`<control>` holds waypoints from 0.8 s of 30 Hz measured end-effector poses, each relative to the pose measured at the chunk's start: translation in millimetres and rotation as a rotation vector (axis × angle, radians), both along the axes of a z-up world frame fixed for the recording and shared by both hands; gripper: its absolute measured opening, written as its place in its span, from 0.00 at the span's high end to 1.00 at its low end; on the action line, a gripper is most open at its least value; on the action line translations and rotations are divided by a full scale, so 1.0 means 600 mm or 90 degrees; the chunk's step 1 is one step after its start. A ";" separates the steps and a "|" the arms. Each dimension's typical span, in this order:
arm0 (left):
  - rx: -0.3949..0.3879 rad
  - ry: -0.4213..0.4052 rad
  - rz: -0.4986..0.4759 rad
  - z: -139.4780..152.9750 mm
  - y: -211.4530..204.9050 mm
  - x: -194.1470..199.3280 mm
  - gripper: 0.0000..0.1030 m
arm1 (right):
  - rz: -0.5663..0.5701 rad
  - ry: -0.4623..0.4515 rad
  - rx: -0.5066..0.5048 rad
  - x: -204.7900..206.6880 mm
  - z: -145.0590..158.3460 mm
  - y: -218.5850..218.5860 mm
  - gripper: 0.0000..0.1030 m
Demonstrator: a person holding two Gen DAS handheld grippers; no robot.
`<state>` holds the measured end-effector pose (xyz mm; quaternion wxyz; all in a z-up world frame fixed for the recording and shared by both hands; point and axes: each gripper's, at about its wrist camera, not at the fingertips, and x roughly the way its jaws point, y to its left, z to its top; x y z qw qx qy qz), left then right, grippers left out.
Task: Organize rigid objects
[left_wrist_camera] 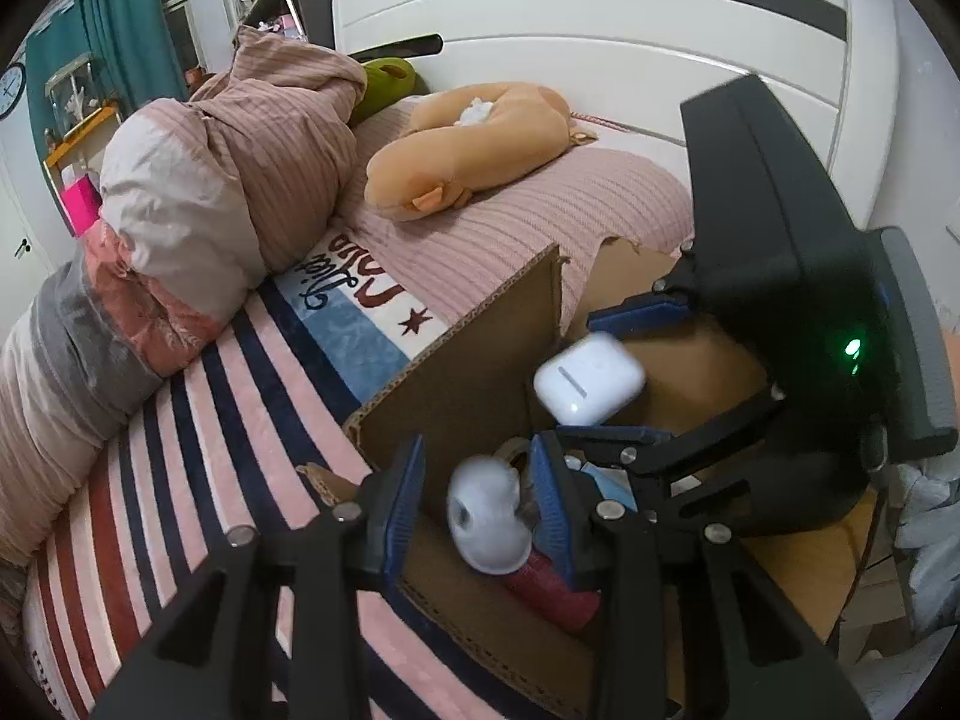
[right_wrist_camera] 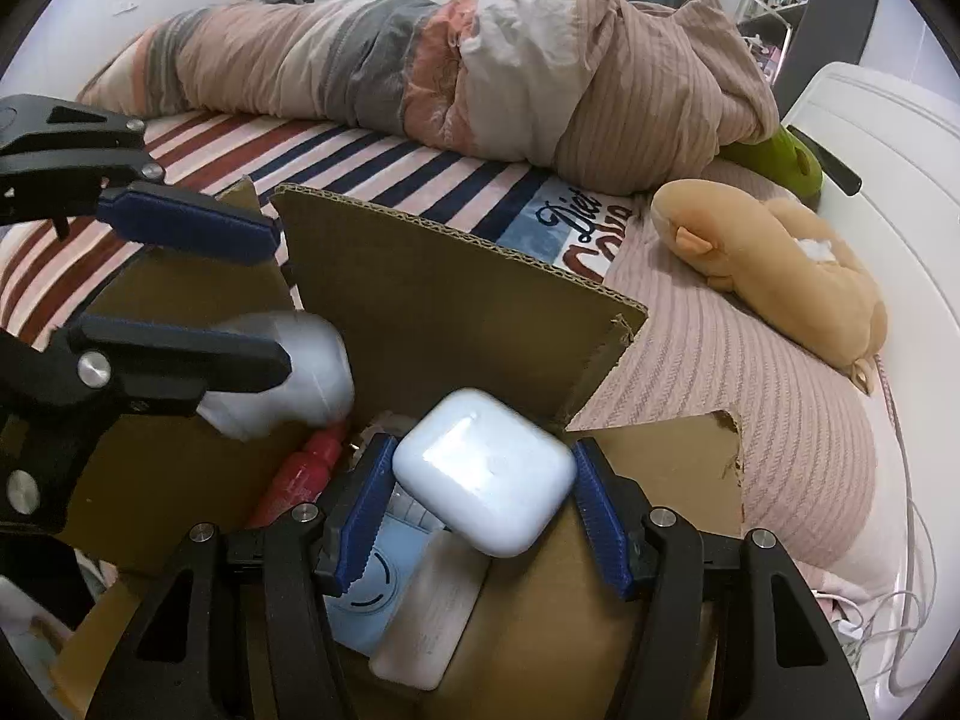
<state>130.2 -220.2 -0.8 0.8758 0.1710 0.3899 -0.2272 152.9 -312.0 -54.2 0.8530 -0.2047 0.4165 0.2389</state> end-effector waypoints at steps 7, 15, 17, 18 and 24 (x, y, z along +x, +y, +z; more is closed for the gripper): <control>-0.022 -0.005 0.014 0.011 0.017 -0.003 0.65 | -0.008 -0.002 0.011 0.004 0.010 -0.003 0.41; -0.075 -0.033 0.057 0.046 0.070 -0.042 0.43 | 0.002 -0.002 0.031 -0.011 0.030 0.000 0.41; -0.094 -0.043 0.079 0.055 0.087 -0.056 0.36 | 0.014 -0.003 0.051 -0.025 0.041 0.003 0.41; -0.102 -0.051 0.092 0.061 0.098 -0.065 0.32 | 0.023 -0.004 0.067 -0.033 0.049 0.003 0.41; -0.133 -0.109 0.182 0.090 0.158 -0.136 0.18 | 0.085 -0.053 0.191 -0.099 0.106 0.007 0.24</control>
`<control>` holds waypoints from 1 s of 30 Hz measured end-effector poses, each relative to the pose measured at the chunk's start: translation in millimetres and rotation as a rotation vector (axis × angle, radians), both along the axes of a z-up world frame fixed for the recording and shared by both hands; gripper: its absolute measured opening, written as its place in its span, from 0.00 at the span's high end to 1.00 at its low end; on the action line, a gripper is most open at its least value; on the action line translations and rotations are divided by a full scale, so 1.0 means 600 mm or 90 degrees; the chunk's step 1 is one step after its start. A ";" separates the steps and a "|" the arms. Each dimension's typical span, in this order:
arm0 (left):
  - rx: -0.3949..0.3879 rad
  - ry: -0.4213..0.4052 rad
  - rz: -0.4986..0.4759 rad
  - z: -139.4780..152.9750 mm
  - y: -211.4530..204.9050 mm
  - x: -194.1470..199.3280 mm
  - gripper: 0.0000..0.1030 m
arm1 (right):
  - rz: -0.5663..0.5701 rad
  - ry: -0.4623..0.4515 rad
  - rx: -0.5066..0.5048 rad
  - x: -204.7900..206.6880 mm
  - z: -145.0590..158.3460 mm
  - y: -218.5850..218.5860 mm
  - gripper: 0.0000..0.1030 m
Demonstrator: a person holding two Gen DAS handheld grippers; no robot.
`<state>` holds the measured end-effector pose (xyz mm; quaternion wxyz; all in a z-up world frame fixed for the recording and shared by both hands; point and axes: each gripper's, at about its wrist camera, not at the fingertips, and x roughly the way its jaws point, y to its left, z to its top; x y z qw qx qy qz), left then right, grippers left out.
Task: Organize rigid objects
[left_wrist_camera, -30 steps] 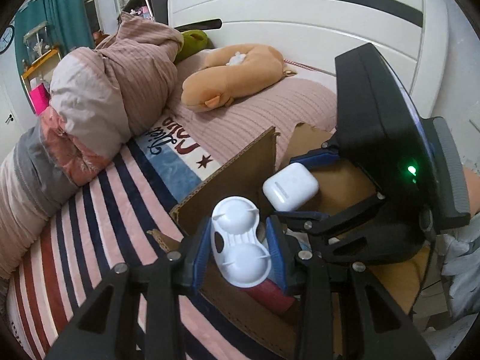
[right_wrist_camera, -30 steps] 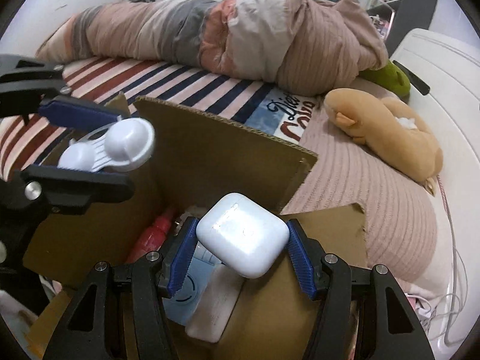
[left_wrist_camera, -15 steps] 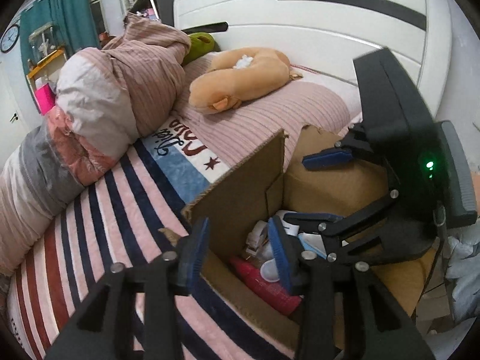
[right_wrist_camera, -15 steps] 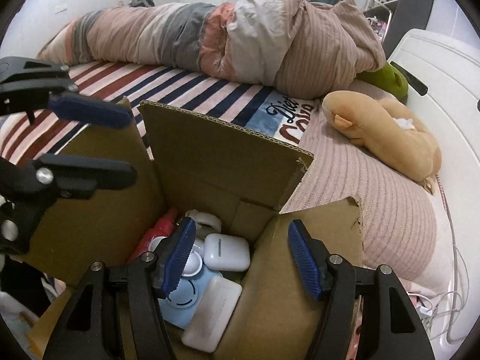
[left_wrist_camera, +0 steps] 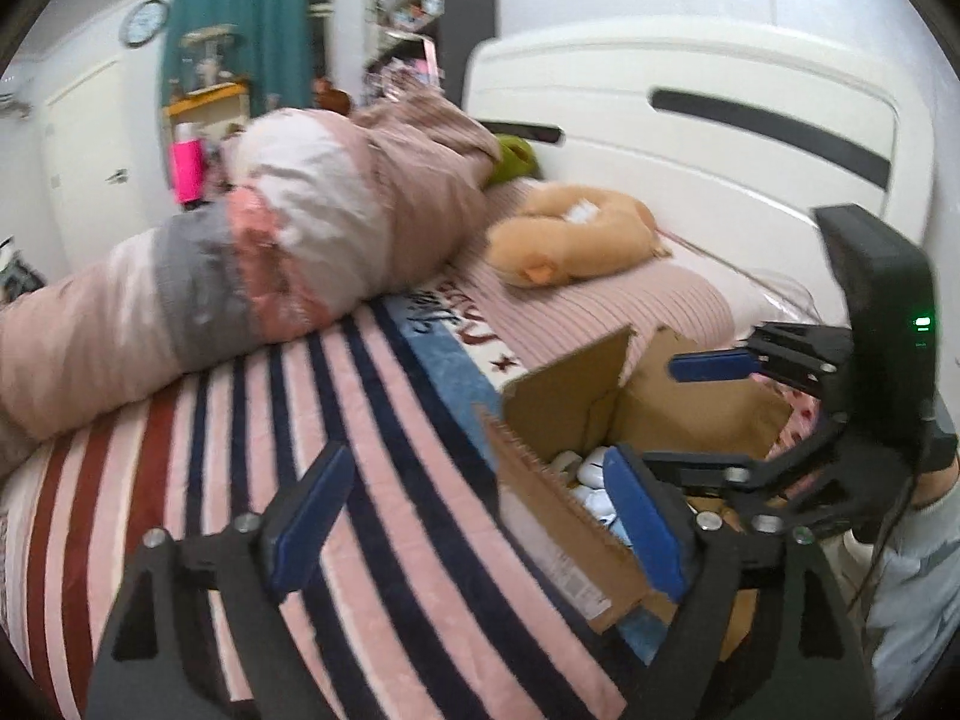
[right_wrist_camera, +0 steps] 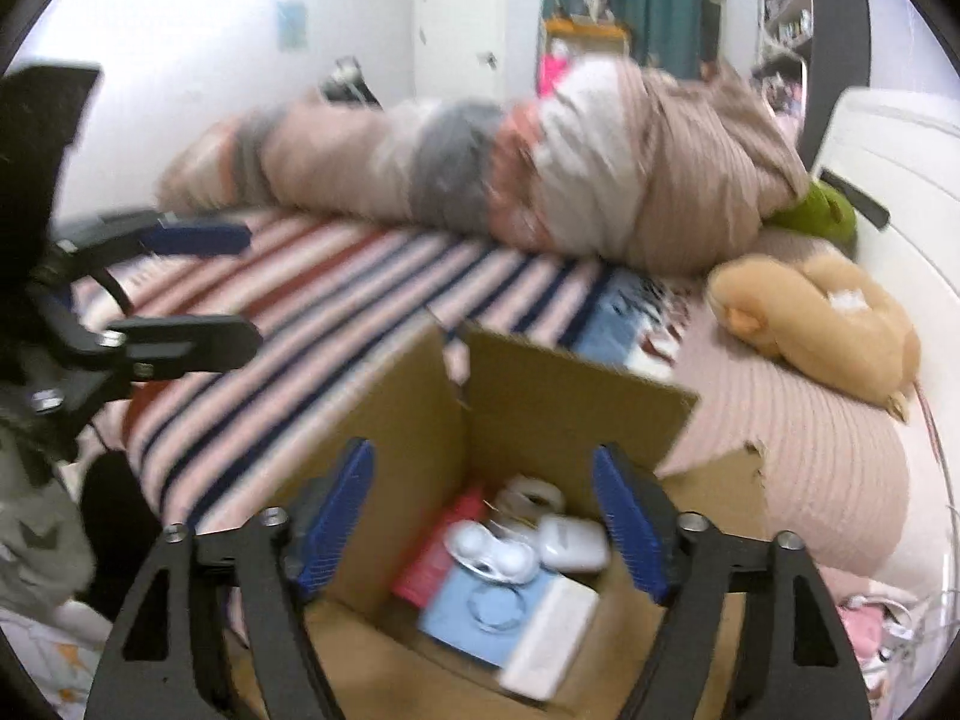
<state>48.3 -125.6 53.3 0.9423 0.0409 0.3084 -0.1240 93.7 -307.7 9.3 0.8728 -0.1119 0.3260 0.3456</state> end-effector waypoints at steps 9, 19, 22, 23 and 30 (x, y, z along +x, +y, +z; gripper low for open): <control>-0.042 -0.045 0.127 0.002 0.065 -0.076 0.03 | 0.020 -0.080 0.126 -0.068 0.035 -0.020 0.00; -0.067 -0.031 0.161 -0.020 0.082 -0.090 0.03 | -0.026 -0.072 0.130 -0.073 0.014 -0.036 0.00; -0.064 -0.033 0.165 -0.019 0.078 -0.091 0.03 | -0.029 -0.069 0.138 -0.073 0.014 -0.040 0.00; -0.064 -0.033 0.165 -0.017 0.078 -0.092 0.03 | -0.029 -0.068 0.140 -0.073 0.014 -0.041 0.00; -0.057 -0.039 0.170 -0.013 0.075 -0.094 0.03 | -0.030 -0.069 0.141 -0.075 0.015 -0.041 0.00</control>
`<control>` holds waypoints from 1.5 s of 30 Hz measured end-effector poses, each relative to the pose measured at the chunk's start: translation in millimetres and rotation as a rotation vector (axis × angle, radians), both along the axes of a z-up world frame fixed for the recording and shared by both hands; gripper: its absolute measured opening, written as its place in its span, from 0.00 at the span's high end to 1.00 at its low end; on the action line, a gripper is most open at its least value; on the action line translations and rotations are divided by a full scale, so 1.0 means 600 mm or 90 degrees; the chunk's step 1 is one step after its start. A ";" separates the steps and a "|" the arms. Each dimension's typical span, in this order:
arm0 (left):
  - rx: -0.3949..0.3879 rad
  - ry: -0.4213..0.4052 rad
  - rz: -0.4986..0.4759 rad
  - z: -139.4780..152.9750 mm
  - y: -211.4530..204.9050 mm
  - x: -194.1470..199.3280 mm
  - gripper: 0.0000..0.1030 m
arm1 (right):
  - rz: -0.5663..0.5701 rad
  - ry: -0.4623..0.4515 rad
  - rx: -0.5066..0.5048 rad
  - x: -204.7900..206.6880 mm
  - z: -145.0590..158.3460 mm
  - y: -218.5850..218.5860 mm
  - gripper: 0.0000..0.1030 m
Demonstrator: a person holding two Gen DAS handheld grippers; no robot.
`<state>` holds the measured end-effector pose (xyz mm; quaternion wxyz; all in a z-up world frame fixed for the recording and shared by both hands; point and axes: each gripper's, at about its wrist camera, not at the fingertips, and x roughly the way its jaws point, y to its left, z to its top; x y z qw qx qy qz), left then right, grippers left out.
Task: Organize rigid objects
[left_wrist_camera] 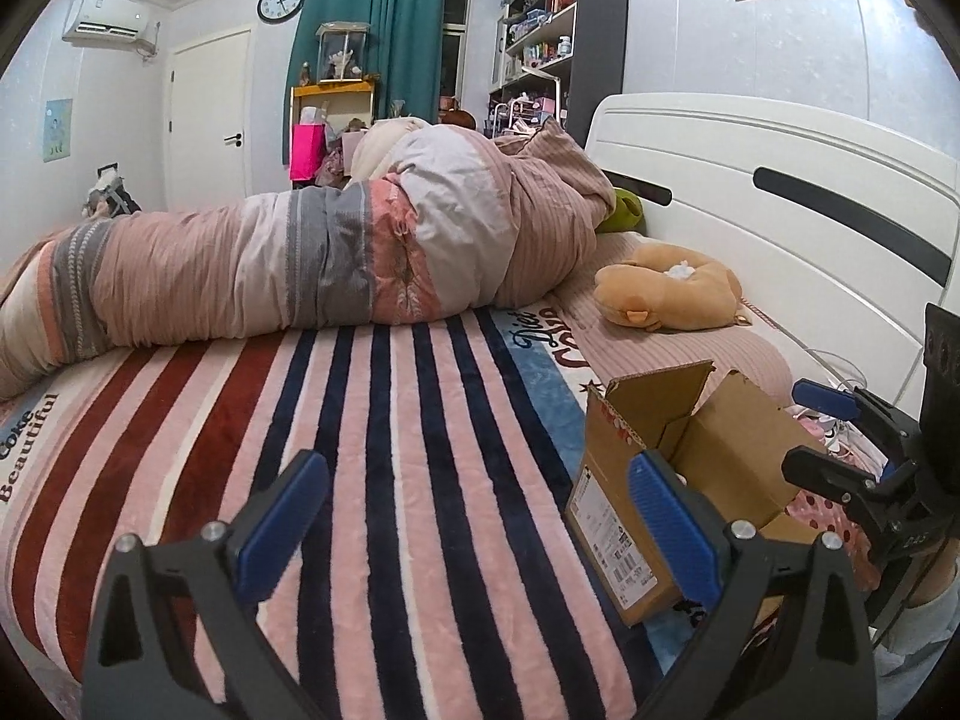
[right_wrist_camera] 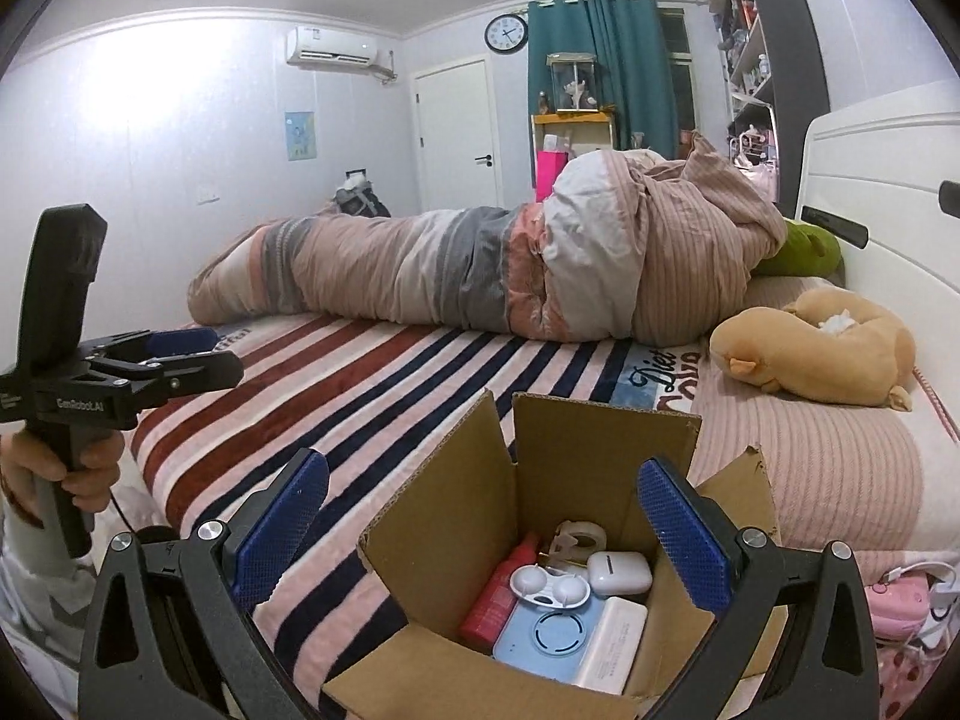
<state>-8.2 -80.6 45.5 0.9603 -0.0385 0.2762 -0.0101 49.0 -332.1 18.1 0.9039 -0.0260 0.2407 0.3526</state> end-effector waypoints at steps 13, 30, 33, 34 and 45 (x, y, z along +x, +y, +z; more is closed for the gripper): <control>0.002 -0.001 0.002 0.000 0.003 -0.003 0.03 | -0.001 0.001 0.002 0.002 0.006 -0.003 0.00; 0.014 -0.001 0.016 -0.001 0.000 -0.007 0.03 | 0.001 0.001 0.004 0.004 0.005 -0.005 0.00; 0.015 -0.001 0.017 -0.001 -0.002 -0.008 0.03 | 0.000 0.000 0.003 0.003 0.007 -0.004 0.00; 0.014 -0.002 0.017 -0.001 -0.001 -0.009 0.03 | -0.002 0.000 0.003 0.002 0.008 0.001 0.00; 0.016 -0.003 0.019 0.000 -0.002 -0.010 0.03 | -0.006 0.000 0.003 -0.001 0.007 0.002 0.00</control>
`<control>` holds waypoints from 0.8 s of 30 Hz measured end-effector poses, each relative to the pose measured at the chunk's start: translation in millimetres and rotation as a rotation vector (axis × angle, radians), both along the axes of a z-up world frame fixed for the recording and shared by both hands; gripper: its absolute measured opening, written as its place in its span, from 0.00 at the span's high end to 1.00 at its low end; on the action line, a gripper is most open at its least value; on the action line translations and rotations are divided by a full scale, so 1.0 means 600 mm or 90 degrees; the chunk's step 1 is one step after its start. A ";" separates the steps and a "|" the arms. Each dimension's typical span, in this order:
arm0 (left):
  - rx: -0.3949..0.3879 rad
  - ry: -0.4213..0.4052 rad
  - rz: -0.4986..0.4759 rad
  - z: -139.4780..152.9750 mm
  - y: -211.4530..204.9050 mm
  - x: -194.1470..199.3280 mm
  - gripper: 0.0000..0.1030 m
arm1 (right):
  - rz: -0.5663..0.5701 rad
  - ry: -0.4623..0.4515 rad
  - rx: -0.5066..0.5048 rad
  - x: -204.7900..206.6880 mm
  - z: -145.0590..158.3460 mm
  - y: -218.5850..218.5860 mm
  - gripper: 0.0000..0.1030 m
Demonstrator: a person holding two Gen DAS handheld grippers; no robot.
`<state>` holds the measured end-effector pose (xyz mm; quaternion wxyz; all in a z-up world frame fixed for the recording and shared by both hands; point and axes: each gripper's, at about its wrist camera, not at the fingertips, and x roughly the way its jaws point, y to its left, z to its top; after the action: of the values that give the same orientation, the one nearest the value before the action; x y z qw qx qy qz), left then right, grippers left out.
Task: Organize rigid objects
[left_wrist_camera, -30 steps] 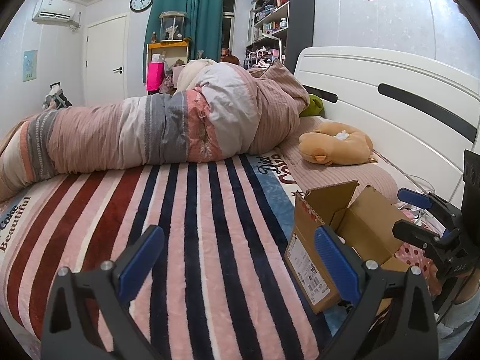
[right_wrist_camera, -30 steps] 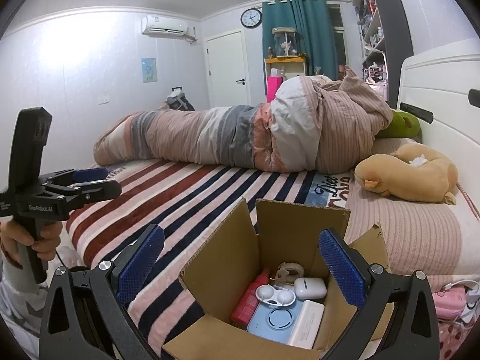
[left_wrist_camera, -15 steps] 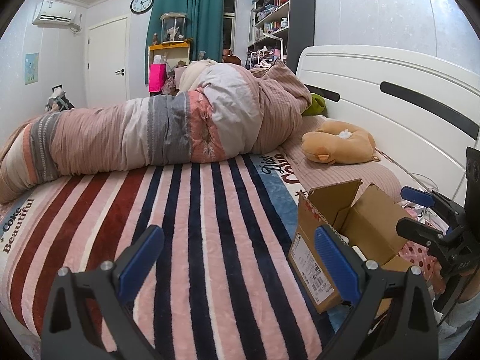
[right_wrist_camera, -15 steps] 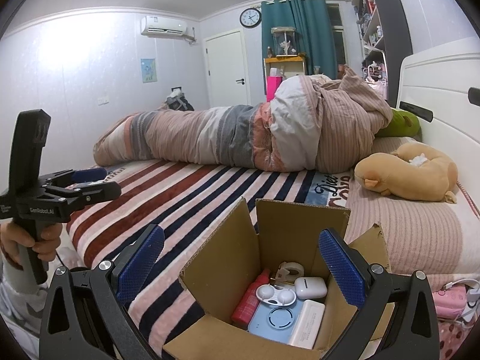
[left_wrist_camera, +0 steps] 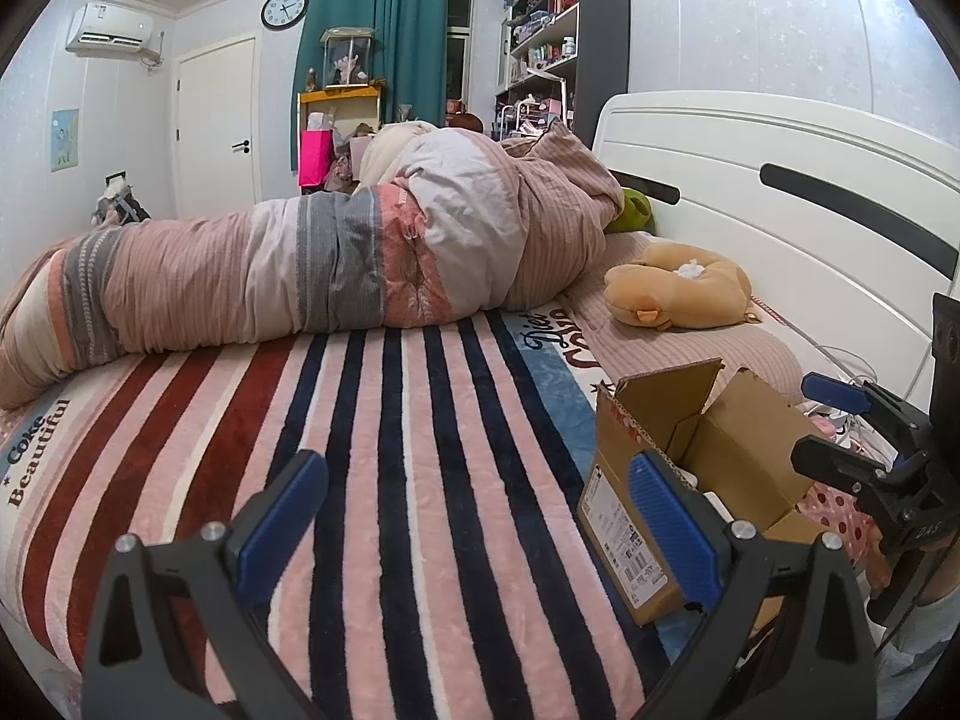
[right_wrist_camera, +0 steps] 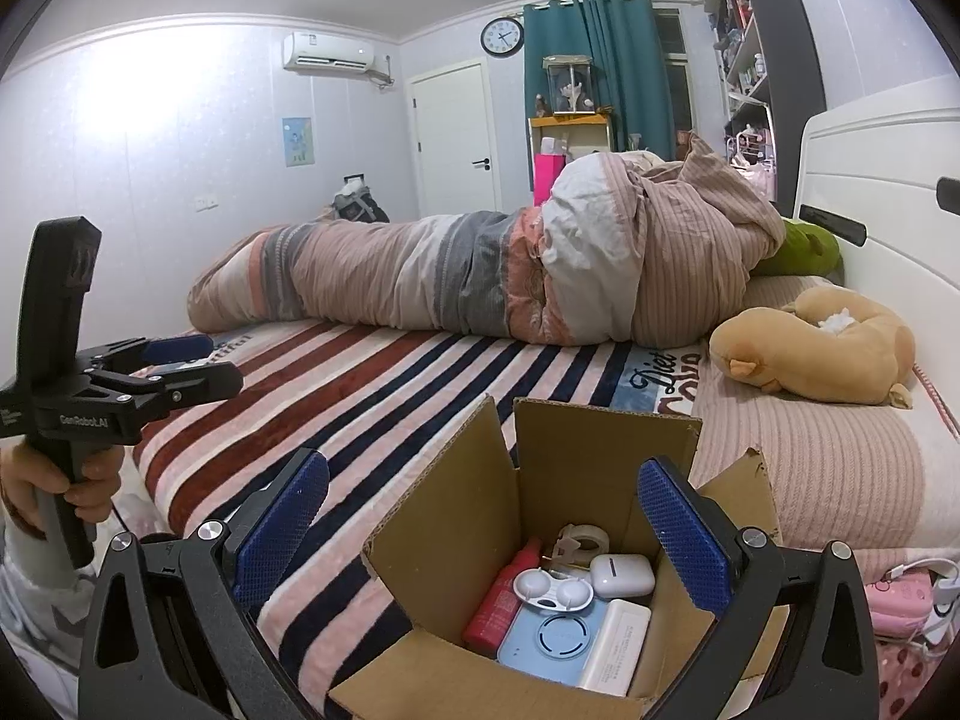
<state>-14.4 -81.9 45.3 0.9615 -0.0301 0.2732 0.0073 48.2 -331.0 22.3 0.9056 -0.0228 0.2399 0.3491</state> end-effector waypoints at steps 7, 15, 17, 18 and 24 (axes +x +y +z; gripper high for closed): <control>-0.001 0.001 0.000 0.000 0.000 0.001 0.03 | -0.001 -0.001 0.000 -0.002 0.003 0.002 0.00; -0.001 0.001 -0.002 0.000 0.000 0.001 0.03 | -0.002 0.000 0.001 -0.003 0.003 0.004 0.00; -0.001 0.001 0.000 0.000 -0.001 0.000 0.03 | -0.004 0.000 0.001 -0.004 0.002 0.005 0.00; -0.001 0.001 -0.001 0.000 0.000 0.001 0.03 | -0.003 0.000 0.001 -0.004 0.004 0.006 0.00; -0.001 0.000 0.000 0.000 0.001 -0.001 0.03 | -0.004 -0.001 0.001 -0.005 0.003 0.006 0.00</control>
<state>-14.9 -81.3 45.6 0.9614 -0.0307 0.2735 0.0070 45.2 -327.4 24.3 0.9067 -0.0215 0.2394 0.3465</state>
